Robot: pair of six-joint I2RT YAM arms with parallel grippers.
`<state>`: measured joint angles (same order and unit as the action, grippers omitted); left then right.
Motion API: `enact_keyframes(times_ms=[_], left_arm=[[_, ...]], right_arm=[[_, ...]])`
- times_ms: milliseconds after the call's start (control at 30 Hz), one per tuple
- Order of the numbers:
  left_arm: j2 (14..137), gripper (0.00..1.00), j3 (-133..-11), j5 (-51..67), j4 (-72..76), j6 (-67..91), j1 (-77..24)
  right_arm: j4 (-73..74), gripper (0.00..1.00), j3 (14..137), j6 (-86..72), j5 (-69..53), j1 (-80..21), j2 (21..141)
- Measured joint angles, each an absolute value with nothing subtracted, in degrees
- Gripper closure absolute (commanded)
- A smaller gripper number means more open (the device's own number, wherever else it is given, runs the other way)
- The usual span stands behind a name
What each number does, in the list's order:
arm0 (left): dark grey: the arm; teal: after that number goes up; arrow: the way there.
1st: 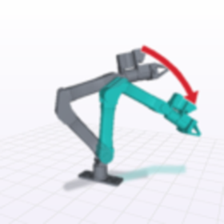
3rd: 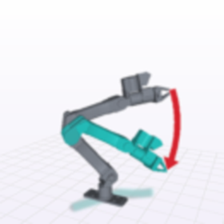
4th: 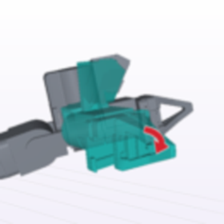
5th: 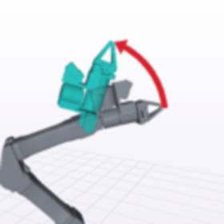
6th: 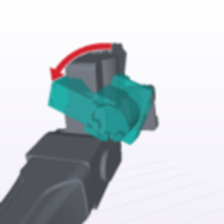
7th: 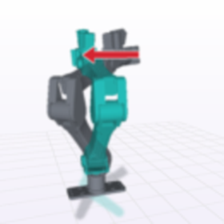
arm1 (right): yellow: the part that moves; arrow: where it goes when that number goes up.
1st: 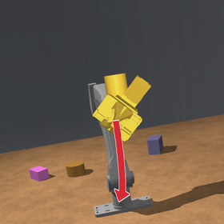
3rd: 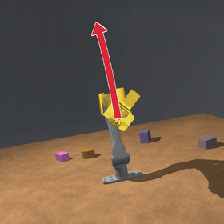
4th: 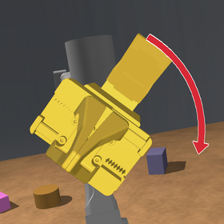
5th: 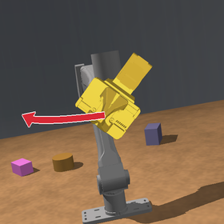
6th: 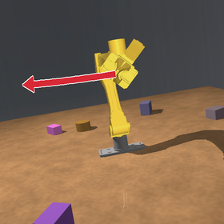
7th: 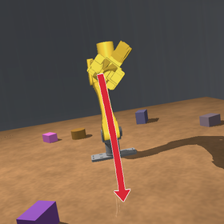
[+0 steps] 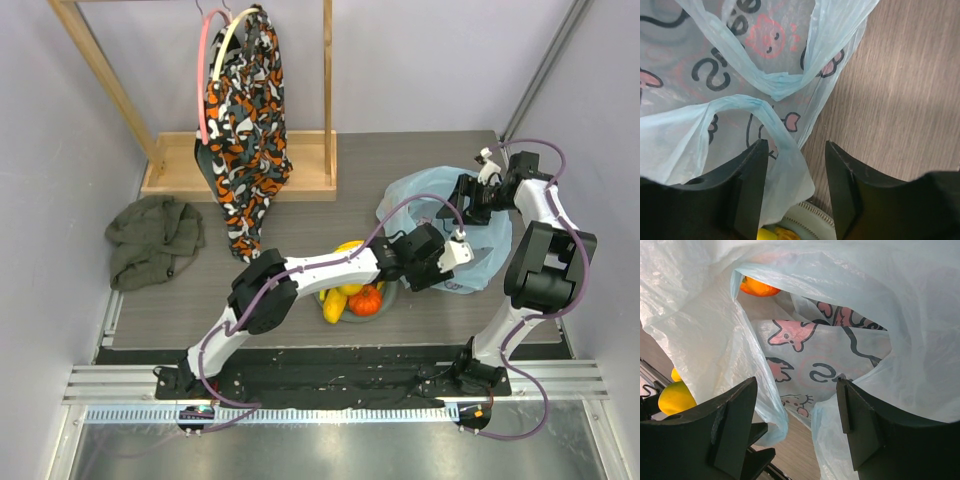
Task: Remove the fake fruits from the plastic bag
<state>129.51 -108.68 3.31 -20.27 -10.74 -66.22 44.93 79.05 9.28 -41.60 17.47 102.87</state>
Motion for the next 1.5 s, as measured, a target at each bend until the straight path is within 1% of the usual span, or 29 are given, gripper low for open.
enact_keyframes(times_ms=[33,67,133,200,233,400,600,833,933,1067,1167,1267,1333,1367,1467,1500], left_arm=[[129.8,0.44,-108.5,2.9,-20.1,-10.8,-66.3],[130.1,0.46,-108.3,2.5,-19.9,-10.9,-66.3],[130.7,0.56,-107.4,1.6,-19.1,-11.2,-66.4],[131.1,0.87,-106.5,0.5,-19.0,-11.9,-66.4],[131.3,1.00,-106.2,0.1,-19.1,-12.0,-66.4],[131.5,1.00,-106.7,0.1,-21.1,-12.5,-65.4],[129.5,1.00,-111.9,6.9,-25.4,-11.1,-62.4],[118.3,1.00,-114.3,15.8,-26.2,-4.7,-56.1],[112.4,1.00,-113.2,19.8,-25.8,-3.8,-54.2],[107.0,1.00,-110.3,23.7,-25.3,-3.1,-54.8],[107.0,1.00,-110.2,25.3,-25.1,-2.7,-55.5],[108.3,1.00,-109.8,26.2,-25.1,-1.9,-56.2],[109.0,1.00,-109.2,26.6,-25.1,-1.6,-56.4],[109.3,1.00,-108.7,26.7,-25.1,-1.3,-56.5],[109.4,1.00,-106.7,26.3,-25.1,-0.1,-56.5],[109.4,1.00,-106.1,25.8,-25.0,0.1,-56.5]], right_arm=[[44.8,0.28,79.0,9.1,-41.7,17.5,102.9],[44.8,0.28,79.0,9.1,-41.7,17.5,102.9],[44.7,0.28,79.0,9.0,-41.7,17.5,102.9],[44.6,0.28,79.0,9.0,-41.7,17.5,102.9],[44.4,0.28,78.9,9.0,-41.7,17.5,102.9],[44.2,0.28,78.5,9.7,-39.9,17.6,102.9],[45.3,0.28,74.9,16.1,-30.2,19.3,101.5],[47.7,0.27,69.6,24.0,-16.6,22.8,95.8],[49.0,0.27,66.5,27.6,-11.3,24.3,90.4],[52.4,0.27,64.5,33.4,-6.5,26.1,81.7],[59.8,0.25,69.2,37.3,-8.8,26.9,77.8],[66.7,0.24,79.4,41.0,-18.2,26.7,78.0],[69.3,0.28,84.2,43.2,-25.2,26.1,78.0],[70.3,0.33,86.1,44.3,-29.3,25.2,78.0],[72.8,0.43,86.2,47.3,-36.6,21.2,78.5],[73.3,0.44,85.7,48.1,-37.9,19.9,79.0]])
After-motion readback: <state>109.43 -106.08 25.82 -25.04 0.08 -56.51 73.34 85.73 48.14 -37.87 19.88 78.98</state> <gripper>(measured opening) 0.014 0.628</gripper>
